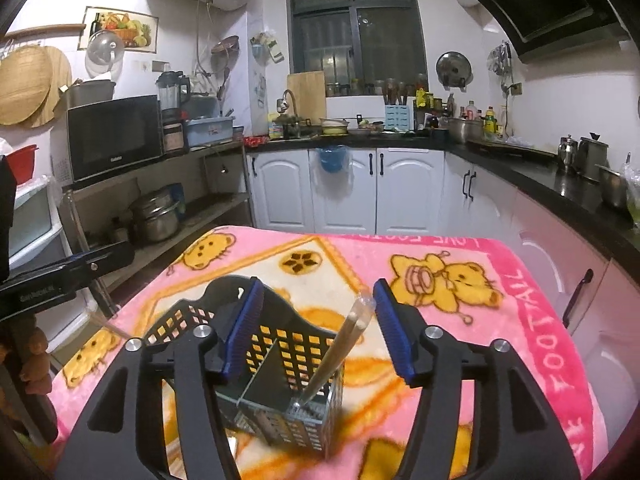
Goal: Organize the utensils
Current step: 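Lower the chopsticks into the caddy and open the right tool while the left tool opens, then reach the left tool to another wrapped chopstick and close it while the right tool grasps one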
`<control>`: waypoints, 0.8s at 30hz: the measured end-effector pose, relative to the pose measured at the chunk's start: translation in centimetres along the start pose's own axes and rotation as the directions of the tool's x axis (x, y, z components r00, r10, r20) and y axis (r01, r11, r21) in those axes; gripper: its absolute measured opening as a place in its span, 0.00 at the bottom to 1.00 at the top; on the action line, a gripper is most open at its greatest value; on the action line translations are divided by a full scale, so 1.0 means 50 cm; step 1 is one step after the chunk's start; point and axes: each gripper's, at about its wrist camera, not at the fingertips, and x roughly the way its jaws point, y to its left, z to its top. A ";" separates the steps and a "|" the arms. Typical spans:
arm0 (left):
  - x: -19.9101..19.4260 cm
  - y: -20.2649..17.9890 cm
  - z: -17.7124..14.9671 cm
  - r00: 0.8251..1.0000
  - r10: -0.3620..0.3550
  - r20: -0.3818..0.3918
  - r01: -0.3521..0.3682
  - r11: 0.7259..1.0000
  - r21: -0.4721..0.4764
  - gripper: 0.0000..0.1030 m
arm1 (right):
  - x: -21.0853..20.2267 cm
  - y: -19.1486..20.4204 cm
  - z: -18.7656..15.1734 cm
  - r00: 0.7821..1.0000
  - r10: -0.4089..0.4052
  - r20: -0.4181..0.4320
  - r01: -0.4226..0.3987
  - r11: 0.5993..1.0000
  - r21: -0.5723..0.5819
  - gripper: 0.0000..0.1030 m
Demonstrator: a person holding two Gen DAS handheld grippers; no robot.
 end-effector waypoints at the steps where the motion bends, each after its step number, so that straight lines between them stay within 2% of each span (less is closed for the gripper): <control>1: -0.005 0.000 -0.003 1.000 -0.003 0.002 0.003 1.000 0.000 0.54 | -0.006 0.000 -0.002 1.000 0.003 0.000 -0.003 1.000 0.003 0.55; 3: -0.016 0.001 -0.008 1.000 -0.004 0.007 0.004 1.000 0.004 0.64 | -0.014 -0.001 -0.005 1.000 0.006 0.002 -0.006 1.000 0.007 0.58; 9: -0.047 0.005 -0.022 1.000 -0.007 0.018 0.008 1.000 -0.007 0.80 | -0.039 -0.007 -0.018 1.000 0.002 -0.005 -0.002 1.000 0.022 0.61; 15: -0.070 0.005 -0.032 1.000 -0.008 0.023 0.009 1.000 -0.016 0.86 | -0.066 -0.010 -0.029 1.000 0.004 -0.008 -0.004 1.000 0.029 0.63; 24: -0.093 0.013 -0.071 1.000 -0.006 -0.002 0.006 1.000 -0.023 0.89 | -0.104 -0.001 -0.062 0.999 0.007 -0.031 -0.007 1.000 0.001 0.63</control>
